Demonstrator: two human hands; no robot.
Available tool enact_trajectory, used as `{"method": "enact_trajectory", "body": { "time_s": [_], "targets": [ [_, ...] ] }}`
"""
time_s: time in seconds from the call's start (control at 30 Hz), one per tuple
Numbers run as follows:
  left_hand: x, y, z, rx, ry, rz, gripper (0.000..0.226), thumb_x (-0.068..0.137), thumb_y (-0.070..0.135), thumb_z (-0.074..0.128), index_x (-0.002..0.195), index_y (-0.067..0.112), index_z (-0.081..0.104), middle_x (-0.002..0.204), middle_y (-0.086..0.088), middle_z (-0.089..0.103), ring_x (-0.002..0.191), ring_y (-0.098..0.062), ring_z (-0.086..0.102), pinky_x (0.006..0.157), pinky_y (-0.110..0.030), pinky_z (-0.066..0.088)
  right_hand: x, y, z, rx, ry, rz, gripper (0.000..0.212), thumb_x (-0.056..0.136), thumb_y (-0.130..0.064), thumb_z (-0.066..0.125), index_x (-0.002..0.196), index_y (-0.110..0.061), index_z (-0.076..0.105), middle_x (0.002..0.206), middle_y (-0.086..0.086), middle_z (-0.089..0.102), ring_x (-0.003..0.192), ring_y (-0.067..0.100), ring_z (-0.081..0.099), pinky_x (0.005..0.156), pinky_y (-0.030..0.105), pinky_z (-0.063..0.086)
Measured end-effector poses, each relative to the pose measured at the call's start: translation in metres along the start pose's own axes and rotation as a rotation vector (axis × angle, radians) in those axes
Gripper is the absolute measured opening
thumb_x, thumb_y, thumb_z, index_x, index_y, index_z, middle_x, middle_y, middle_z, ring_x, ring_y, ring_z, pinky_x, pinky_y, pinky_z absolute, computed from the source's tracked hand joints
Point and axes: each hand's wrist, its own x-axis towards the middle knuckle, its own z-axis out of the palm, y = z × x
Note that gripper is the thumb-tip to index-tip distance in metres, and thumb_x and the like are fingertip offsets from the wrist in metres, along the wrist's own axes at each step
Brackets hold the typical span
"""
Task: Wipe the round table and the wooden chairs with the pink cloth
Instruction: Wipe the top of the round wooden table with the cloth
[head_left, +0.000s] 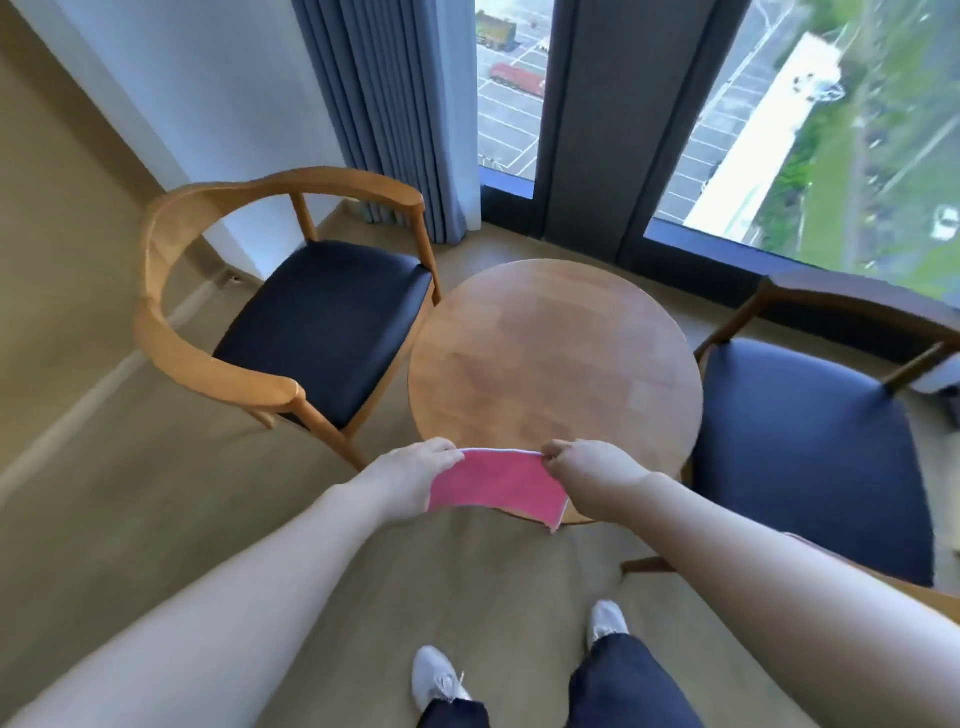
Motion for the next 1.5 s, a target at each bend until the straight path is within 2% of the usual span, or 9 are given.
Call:
{"method": "enact_trajectory", "body": {
  "time_s": [0.3, 0.4, 0.53, 0.67, 0.97, 1.03, 1.13, 1.27, 1.5],
  "targets": [
    [0.089, -0.01, 0.044, 0.044, -0.068, 0.122, 0.051, 0.089, 0.006, 0.047, 0.135, 0.028, 0.045, 0.136, 0.01, 0.041, 0.11, -0.018, 0.051, 0.087, -0.033, 0.046, 0.037, 0.044, 0.059, 0.07, -0.147, 0.12, 0.037, 0.087, 0.004, 0.038, 0.116, -0.007, 0.058, 0.125, 0.008, 0.047, 0.095, 0.028, 0.059, 0.075, 0.038, 0.051],
    [0.143, -0.013, 0.067, 0.086, 0.114, 0.064, 0.049, 0.086, 0.006, 0.047, 0.133, 0.021, 0.048, 0.136, 0.0, 0.042, 0.118, -0.023, 0.043, 0.099, -0.034, 0.035, 0.068, 0.086, 0.082, 0.114, -0.075, 0.254, 0.034, 0.088, 0.001, 0.039, 0.116, -0.008, 0.055, 0.135, 0.013, 0.038, 0.106, 0.031, 0.051, 0.081, 0.039, 0.048],
    [0.171, -0.013, 0.1, 0.077, 0.096, -0.076, 0.052, 0.088, 0.011, 0.049, 0.14, 0.015, 0.042, 0.148, -0.008, 0.032, 0.135, -0.025, 0.029, 0.113, -0.039, 0.022, 0.086, 0.112, 0.128, 0.136, -0.138, 0.275, 0.041, 0.085, -0.003, 0.046, 0.125, -0.01, 0.049, 0.152, 0.019, 0.02, 0.126, 0.035, 0.038, 0.094, 0.041, 0.043],
    [0.164, -0.026, 0.124, 0.071, 0.068, -0.086, 0.052, 0.093, 0.02, 0.049, 0.144, 0.015, 0.038, 0.152, -0.008, 0.029, 0.14, -0.023, 0.023, 0.116, -0.037, 0.014, 0.09, 0.098, 0.165, 0.161, -0.164, 0.142, 0.065, 0.085, -0.006, 0.045, 0.148, -0.014, 0.028, 0.157, 0.018, 0.01, 0.142, 0.033, 0.019, 0.108, 0.043, 0.03],
    [0.181, -0.068, 0.146, 0.034, 0.1, -0.044, 0.056, 0.1, 0.035, 0.037, 0.15, 0.016, 0.022, 0.16, -0.004, 0.011, 0.147, -0.016, 0.002, 0.115, -0.028, -0.011, 0.136, 0.03, 0.214, 0.227, -0.051, -0.008, 0.063, 0.097, -0.025, 0.033, 0.153, -0.017, 0.005, 0.157, 0.015, -0.015, 0.145, 0.033, -0.016, 0.115, 0.045, -0.012],
    [0.19, -0.078, 0.15, 0.036, 0.134, -0.003, 0.056, 0.1, 0.034, 0.039, 0.15, 0.014, 0.024, 0.16, -0.006, 0.012, 0.147, -0.017, 0.004, 0.115, -0.027, -0.011, 0.151, 0.021, 0.222, 0.228, 0.022, 0.057, 0.062, 0.098, -0.04, 0.025, 0.153, -0.02, 0.002, 0.154, 0.01, -0.021, 0.141, 0.032, -0.025, 0.112, 0.046, -0.019],
    [0.195, -0.088, 0.158, 0.029, 0.145, 0.063, 0.056, 0.099, 0.031, 0.041, 0.148, 0.008, 0.027, 0.158, -0.009, 0.019, 0.147, -0.021, 0.012, 0.117, -0.03, -0.005, 0.164, 0.012, 0.237, 0.224, 0.121, 0.167, 0.065, 0.096, -0.054, 0.017, 0.151, -0.024, 0.003, 0.156, 0.006, -0.013, 0.142, 0.029, -0.02, 0.117, 0.05, -0.008],
    [0.206, -0.098, 0.163, 0.04, 0.131, 0.132, 0.058, 0.096, 0.031, 0.042, 0.146, 0.003, 0.03, 0.156, -0.012, 0.021, 0.146, -0.023, 0.015, 0.118, -0.031, -0.001, 0.171, 0.021, 0.246, 0.194, 0.216, 0.264, 0.066, 0.095, -0.057, 0.023, 0.151, -0.028, 0.006, 0.158, 0.002, -0.001, 0.146, 0.023, -0.006, 0.117, 0.049, -0.001],
    [0.253, -0.086, 0.16, 0.119, 0.186, 0.186, 0.066, 0.093, 0.04, 0.025, 0.147, 0.003, 0.027, 0.157, -0.011, 0.017, 0.145, -0.017, 0.009, 0.119, -0.035, 0.002, 0.175, 0.097, 0.238, 0.201, 0.234, 0.491, 0.068, 0.091, -0.06, 0.016, 0.148, -0.029, -0.003, 0.156, -0.002, -0.01, 0.144, 0.018, -0.014, 0.117, 0.046, -0.01]
  ]
}}
